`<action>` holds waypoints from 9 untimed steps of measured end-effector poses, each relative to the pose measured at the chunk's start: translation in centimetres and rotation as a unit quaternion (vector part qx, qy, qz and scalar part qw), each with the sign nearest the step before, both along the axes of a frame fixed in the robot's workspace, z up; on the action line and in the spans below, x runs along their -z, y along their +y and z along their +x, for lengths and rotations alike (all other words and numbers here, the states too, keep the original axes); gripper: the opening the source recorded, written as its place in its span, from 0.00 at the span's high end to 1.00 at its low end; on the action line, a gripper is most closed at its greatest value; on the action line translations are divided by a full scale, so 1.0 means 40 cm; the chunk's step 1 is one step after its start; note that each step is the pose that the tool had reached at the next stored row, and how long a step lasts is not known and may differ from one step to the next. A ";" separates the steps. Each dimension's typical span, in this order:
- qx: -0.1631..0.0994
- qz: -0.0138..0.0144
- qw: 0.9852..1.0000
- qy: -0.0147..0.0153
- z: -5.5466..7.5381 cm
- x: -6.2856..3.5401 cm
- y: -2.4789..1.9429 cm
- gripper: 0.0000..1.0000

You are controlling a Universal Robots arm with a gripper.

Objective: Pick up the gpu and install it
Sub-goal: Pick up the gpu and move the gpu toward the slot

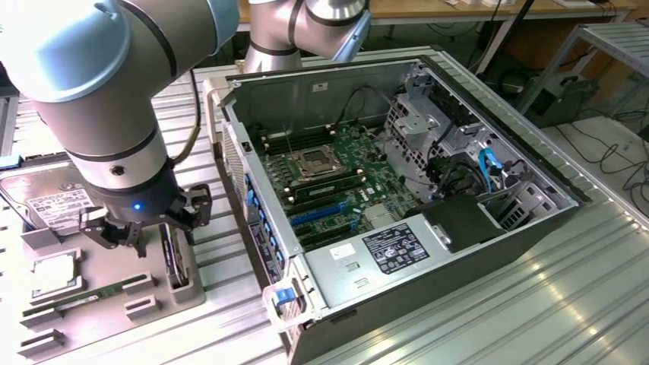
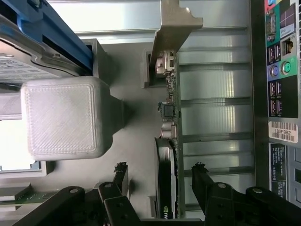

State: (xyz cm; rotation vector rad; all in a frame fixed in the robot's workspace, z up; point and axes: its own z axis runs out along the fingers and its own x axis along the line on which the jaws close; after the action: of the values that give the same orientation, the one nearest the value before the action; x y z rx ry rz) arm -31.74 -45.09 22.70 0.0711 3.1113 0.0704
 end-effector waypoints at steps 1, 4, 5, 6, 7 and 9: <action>0.000 0.000 1.000 0.000 0.000 0.004 0.000 0.34; 0.000 0.000 1.000 0.000 0.000 0.016 0.000 0.34; 0.000 0.000 1.000 0.000 0.000 0.018 0.000 0.35; 0.000 0.000 1.000 0.000 0.000 0.018 0.000 0.42; 0.000 0.000 1.000 0.000 0.000 0.018 0.000 0.42; 0.000 0.000 1.000 0.000 0.001 0.019 0.000 0.49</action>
State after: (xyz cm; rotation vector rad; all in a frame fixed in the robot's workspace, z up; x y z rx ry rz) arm -31.71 -45.08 21.93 0.0713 3.1114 0.0702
